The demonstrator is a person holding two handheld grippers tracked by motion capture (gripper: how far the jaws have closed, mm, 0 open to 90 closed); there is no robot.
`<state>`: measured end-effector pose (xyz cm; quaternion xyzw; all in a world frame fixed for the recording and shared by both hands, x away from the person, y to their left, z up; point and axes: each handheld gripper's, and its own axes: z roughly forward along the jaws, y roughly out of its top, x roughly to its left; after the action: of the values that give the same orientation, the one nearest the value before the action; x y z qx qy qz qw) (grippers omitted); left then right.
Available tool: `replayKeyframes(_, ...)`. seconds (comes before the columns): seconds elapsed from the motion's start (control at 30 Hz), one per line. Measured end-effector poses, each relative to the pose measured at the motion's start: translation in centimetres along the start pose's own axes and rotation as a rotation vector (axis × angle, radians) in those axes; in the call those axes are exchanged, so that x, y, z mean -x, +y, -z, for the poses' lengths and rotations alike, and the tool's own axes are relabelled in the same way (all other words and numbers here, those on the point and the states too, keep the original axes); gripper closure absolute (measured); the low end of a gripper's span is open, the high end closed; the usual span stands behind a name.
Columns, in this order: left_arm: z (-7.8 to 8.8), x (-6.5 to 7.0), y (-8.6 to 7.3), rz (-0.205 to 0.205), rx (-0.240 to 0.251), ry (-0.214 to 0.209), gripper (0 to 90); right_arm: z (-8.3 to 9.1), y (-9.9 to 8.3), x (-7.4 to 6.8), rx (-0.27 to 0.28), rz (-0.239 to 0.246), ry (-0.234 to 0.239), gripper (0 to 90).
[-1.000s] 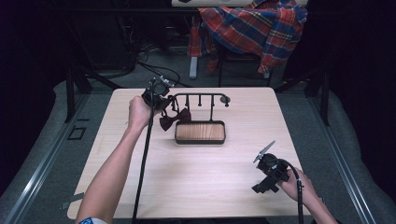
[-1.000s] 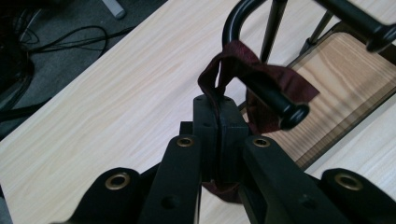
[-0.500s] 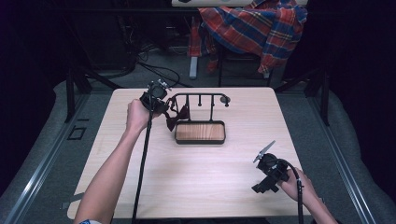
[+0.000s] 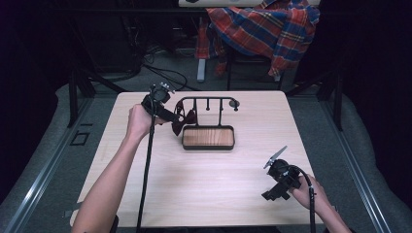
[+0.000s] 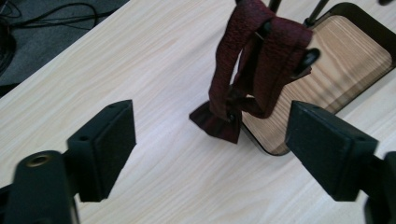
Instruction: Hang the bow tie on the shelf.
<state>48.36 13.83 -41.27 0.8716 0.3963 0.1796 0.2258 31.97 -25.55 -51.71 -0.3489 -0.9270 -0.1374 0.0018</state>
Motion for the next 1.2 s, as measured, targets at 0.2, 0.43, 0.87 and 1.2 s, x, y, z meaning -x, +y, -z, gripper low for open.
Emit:
replayKeyframes(0.2, 1.4, 0.4, -0.3, -0.004, 0.025, -0.003, 12.3, 0.0, 0.0, 0.0, 0.002, -0.002, 0.001, 15.9)
replayKeyframes(0.43, 3.0, 1.2, -1.3, -0.023, 0.033, 0.005, 10.0, 0.0, 0.0, -0.1, 0.011, -0.007, 0.006, 15.9)
replayKeyframes(0.87, 4.7, 2.1, -5.5, -0.019, 0.008, 0.014, 7.0, 0.0, 0.0, 0.0, 0.001, -0.004, 0.002, 15.9)
replayKeyframes(1.2, 4.8, 2.3, -8.5, 0.010, -0.015, 0.010, 6.8, -0.3, 0.0, -0.1, 0.016, -0.021, 0.015, 15.9)
